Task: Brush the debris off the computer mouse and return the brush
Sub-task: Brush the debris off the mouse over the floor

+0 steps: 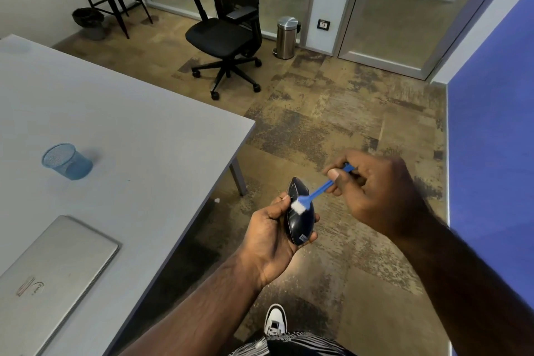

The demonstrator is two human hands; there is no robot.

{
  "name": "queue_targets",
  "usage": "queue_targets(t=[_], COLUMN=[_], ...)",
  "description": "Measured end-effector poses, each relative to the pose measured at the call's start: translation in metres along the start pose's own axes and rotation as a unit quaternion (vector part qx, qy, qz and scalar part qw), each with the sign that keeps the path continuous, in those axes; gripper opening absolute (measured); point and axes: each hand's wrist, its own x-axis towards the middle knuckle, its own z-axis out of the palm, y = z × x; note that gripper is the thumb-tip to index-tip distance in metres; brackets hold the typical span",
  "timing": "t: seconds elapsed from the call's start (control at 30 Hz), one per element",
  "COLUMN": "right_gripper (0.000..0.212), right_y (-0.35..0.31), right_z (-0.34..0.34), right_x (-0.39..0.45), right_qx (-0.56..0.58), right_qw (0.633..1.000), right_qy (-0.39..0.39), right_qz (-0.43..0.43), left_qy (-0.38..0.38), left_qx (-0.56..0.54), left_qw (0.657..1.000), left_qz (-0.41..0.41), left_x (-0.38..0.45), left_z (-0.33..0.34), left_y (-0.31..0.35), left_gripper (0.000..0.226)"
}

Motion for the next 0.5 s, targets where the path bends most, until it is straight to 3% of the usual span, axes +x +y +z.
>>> queue_targets(t=[0.07,0.23,0.4,0.5], right_gripper=[0.018,0.012,0.019,0.013], right_y=[-0.001,0.007,0.006,0.009], right_z=[0.003,0.005,-0.001,-0.002], right_x=[-0.002,0.003,0.003,0.007], right_qx=[-0.009,-0.073,-0.027,-0.052], right_qw=[1.000,0.996,0.999,0.998], right_qy=[-0.029,0.053,-0.017,0.025], right_qz=[-0.008,0.016,-0.003,0.008], left_qy=[0.003,-0.004,-0.005,-0.007], left_qx=[0.007,-0.012,-0.010,-0.017], left_qw=[1.000,1.000,1.000,1.000], left_qz=[0.000,-0.003,0.000,-0.005], left_x=[0.001,0.000,-0.001,-0.002], left_z=[0.000,0.000,0.000,-0.001], left_y=[0.001,-0.001,-0.002,-0.002], left_gripper=[0.061,0.054,0.058,0.055])
